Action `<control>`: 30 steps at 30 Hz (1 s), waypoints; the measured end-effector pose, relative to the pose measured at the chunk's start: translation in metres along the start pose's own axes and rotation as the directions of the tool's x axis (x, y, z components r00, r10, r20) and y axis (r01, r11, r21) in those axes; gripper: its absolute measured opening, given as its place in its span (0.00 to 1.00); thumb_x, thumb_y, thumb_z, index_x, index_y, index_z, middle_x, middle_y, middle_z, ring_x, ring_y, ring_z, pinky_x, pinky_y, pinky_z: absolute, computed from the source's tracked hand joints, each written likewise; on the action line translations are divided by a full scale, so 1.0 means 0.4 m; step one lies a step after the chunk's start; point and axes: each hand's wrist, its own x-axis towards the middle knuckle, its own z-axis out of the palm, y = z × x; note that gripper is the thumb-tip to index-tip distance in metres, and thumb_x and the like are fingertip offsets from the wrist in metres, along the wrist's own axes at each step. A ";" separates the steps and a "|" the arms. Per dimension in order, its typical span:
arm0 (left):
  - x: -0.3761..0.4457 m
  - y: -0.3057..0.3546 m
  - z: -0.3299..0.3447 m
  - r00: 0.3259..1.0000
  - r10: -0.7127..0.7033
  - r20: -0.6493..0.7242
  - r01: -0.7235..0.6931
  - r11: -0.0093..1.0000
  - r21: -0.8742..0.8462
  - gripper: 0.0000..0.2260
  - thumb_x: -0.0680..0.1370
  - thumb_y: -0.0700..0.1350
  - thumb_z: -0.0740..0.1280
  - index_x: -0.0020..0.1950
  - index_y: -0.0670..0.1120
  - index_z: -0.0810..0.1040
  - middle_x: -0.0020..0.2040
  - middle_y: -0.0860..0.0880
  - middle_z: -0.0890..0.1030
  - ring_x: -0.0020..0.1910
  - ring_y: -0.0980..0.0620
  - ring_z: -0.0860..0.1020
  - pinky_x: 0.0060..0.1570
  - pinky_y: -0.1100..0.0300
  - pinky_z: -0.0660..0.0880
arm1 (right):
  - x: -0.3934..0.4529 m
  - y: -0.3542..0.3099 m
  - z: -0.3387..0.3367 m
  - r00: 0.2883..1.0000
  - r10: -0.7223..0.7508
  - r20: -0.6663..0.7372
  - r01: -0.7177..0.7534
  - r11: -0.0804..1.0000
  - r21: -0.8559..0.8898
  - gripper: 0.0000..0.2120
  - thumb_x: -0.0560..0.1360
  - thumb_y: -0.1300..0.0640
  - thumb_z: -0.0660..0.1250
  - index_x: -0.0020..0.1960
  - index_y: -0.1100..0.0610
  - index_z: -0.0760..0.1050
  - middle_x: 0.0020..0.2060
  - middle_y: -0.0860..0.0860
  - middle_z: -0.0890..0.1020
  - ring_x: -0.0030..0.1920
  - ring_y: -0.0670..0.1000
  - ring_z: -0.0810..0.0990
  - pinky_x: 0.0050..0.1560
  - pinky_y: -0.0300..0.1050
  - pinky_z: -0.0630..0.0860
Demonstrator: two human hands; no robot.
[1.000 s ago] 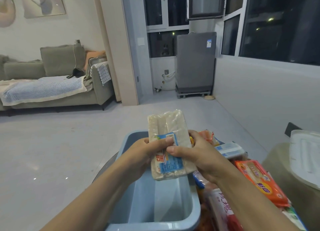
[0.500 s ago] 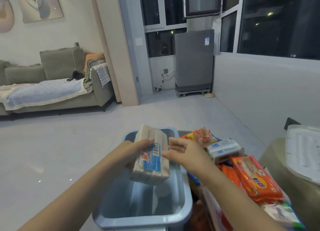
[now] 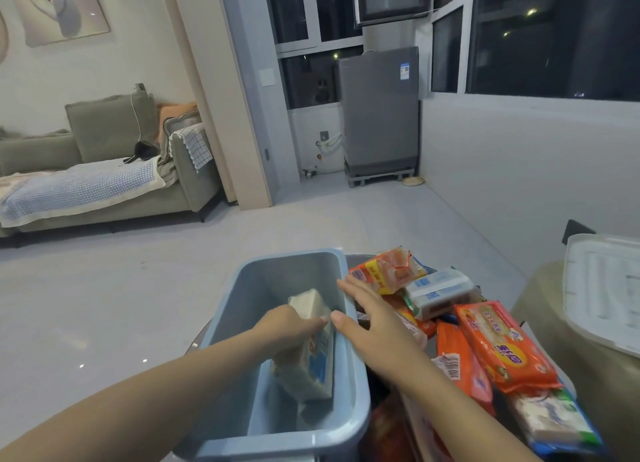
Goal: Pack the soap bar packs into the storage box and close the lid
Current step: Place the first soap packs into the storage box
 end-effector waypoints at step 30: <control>-0.031 0.035 0.034 0.992 -0.083 0.098 0.114 0.921 -0.372 0.23 0.79 0.54 0.60 0.63 0.37 0.71 0.58 0.39 0.80 0.53 0.40 0.81 0.52 0.51 0.80 | -0.018 0.003 -0.001 0.987 0.162 0.006 -0.161 0.973 0.165 0.29 0.75 0.46 0.63 0.73 0.40 0.57 0.70 0.41 0.68 0.67 0.43 0.69 0.67 0.48 0.69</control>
